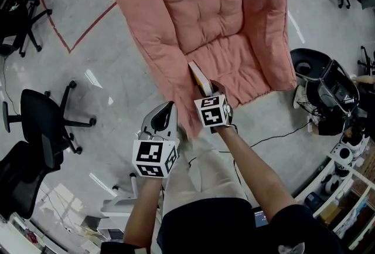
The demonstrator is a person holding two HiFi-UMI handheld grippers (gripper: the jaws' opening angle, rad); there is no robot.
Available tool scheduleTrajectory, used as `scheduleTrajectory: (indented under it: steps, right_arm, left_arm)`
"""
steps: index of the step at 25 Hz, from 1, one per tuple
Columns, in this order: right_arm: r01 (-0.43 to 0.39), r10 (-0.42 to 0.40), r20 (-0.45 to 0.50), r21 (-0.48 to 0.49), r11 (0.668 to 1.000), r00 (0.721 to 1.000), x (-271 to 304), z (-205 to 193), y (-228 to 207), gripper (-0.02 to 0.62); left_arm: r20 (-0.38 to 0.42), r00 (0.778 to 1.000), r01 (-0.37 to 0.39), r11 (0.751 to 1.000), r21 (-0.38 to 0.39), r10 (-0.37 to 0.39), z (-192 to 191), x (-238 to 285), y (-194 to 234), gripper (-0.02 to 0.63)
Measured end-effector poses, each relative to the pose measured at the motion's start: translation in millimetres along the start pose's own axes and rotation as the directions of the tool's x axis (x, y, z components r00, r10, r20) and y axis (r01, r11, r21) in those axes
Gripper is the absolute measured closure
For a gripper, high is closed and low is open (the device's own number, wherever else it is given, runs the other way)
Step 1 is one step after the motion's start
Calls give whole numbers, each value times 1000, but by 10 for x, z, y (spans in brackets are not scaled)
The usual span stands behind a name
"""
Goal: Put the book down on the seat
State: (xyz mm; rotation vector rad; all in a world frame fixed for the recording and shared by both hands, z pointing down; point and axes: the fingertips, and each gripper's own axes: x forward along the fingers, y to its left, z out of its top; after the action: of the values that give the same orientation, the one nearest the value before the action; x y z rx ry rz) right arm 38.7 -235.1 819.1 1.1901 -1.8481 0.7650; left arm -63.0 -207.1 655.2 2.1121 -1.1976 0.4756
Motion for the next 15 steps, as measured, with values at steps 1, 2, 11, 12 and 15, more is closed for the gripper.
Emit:
scheduleTrajectory:
  steps: [1,2,11,12,15]
  right_arm:
    - [-9,9,2,3,1000,1000,-6,8,2,439]
    - [-19,19,4,5,1000,1000,-12,10,8,433]
    - [-86,85,27,52,995,996,-19,61,91,386]
    - [-90,89,30,52,995,996,-17,70,105,385]
    - [-99,98,35,55,994,995,-21,92,142,383]
  left_arm:
    - [0,1000,-2,1000,-1,2,8,5,4,601]
    - [0,1000,-4,1000,-2,4,12,9,8,601]
    - [-2,1000,3,1000,-3,-3,10,63,-21,601]
    - [-2,1000,4,1000,-3,-4,7,68,-20,601]
    - [-1,1000,6,1000,-4,-6,-2,85,-15,601]
